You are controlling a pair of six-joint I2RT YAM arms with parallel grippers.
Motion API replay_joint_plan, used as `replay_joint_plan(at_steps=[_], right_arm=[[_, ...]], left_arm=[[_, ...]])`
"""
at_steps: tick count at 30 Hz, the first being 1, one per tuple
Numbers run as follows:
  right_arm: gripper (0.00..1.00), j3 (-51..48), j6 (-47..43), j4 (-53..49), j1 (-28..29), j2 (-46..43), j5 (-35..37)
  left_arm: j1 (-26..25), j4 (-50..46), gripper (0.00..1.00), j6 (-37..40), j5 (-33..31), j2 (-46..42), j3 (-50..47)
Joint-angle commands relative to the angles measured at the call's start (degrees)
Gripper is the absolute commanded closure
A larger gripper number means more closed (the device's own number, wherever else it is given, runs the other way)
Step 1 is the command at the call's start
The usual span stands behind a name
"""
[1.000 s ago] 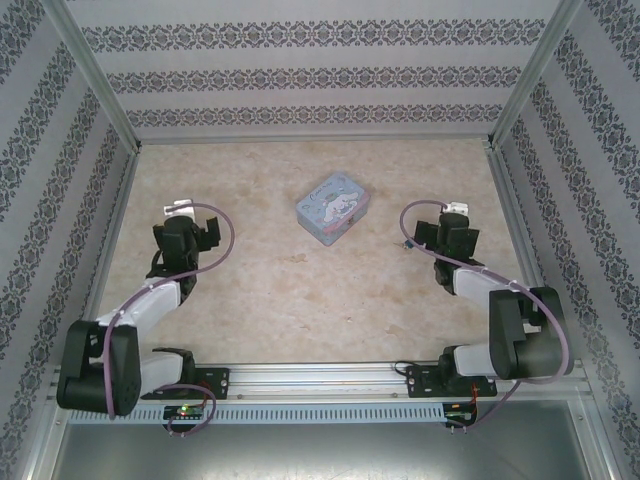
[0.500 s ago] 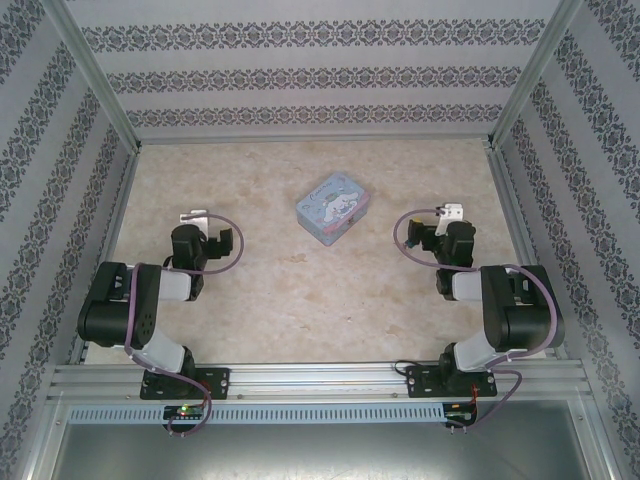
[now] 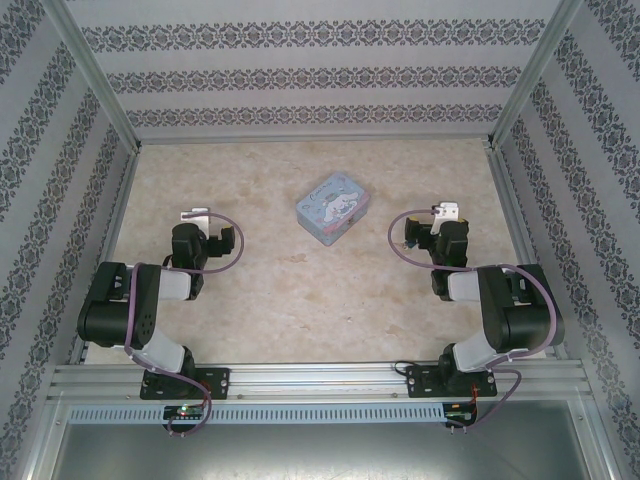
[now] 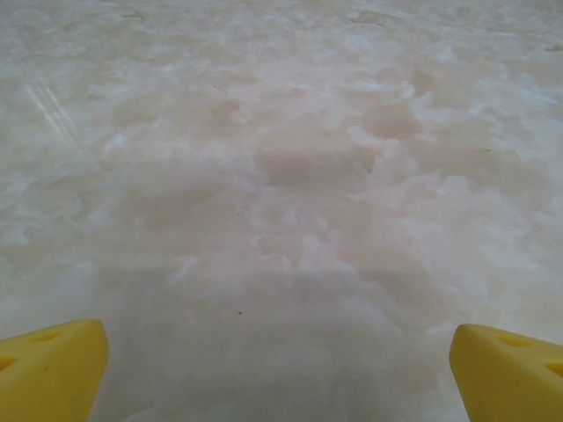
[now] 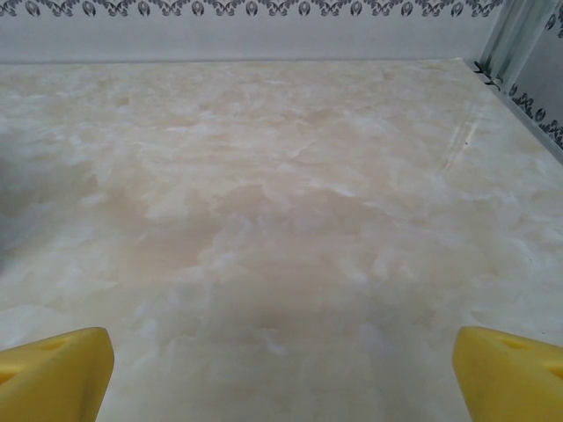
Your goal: Unlock a padlock with a key
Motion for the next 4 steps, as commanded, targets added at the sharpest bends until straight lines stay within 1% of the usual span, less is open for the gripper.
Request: replay_joint_plan(at_steps=[1,4], right_arm=[[0.02,0.8,0.3,1.3,-0.9,-0.7,-1.6],[0.02,0.3,0.1,1.7,-0.8,-1.0,-1.6]], left_arm=[[0.7,2.0,0.0,1.2,0.6,-0.1,0.7],[0.7,2.2,0.0,1.2,0.6,-0.2,0.6]])
